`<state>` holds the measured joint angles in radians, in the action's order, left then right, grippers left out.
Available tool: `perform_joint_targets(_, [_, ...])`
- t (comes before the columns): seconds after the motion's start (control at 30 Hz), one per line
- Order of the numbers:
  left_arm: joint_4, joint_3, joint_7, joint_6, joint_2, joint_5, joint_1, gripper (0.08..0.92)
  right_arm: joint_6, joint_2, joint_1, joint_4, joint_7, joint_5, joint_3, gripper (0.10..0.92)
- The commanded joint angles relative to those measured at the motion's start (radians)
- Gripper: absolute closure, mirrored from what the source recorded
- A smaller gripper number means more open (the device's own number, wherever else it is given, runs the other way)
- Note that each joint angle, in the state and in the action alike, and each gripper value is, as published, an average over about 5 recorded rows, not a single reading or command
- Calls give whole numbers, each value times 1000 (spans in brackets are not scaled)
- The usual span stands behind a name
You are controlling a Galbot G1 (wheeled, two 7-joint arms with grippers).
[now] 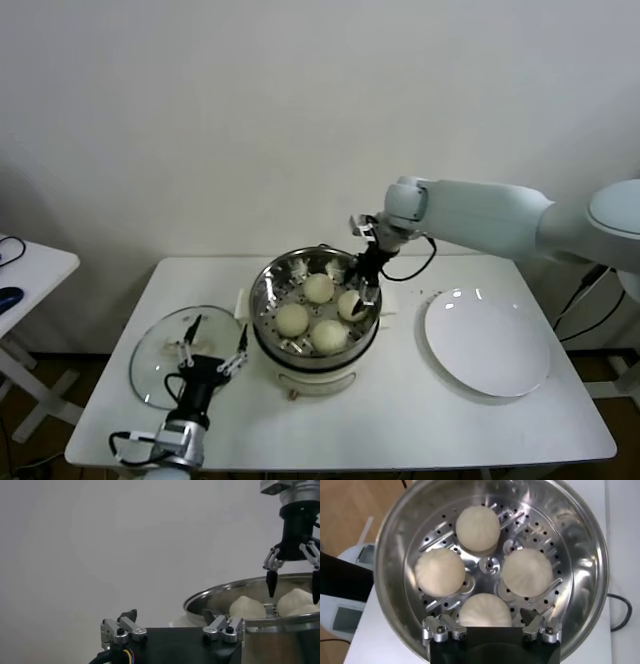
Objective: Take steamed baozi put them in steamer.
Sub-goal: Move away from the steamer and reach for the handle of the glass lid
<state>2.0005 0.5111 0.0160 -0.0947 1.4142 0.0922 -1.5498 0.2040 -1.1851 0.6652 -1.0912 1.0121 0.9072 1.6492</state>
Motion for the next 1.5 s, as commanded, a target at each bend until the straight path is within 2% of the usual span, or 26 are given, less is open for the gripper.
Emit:
perform_joint_targets(0.03, [7, 0, 7, 7, 2, 1, 6, 177, -5, 83, 88, -121, 4, 46, -18, 203])
perform_joint_targets(0.2, [8, 3, 12, 10, -1, 30, 9, 177, -31, 229, 125, -226, -33, 5, -57, 203])
perform_joint_targets(0.47, [29, 8, 26, 6, -10, 64, 12, 177, -64, 574, -67, -408, -230, -124, -333, 203])
perform_joint_targets(0.63, [48, 5, 40, -21, -23, 62, -2, 177, -64, 747, -355, -489, -341, -238, -657, 203])
perform_joint_targets(0.83, [68, 3, 45, -25, -23, 61, -19, 177, -107, 844, -763, -568, -564, -309, -1049, 203])
perform_joint_targets(1.0, [81, 2, 51, -28, -21, 66, -33, 177, -116, 775, -1237, -614, -690, -359, -1573, 203])
perform_joint_targets(1.2, [90, 17, 59, -15, -22, 102, -44, 177, -130, 585, -1652, -694, -732, -417, -2041, 203])
perform_joint_targets(1.5, [102, 46, 77, 44, -20, 249, -57, 177, -221, 241, -1956, -783, -784, -518, -2350, 203])
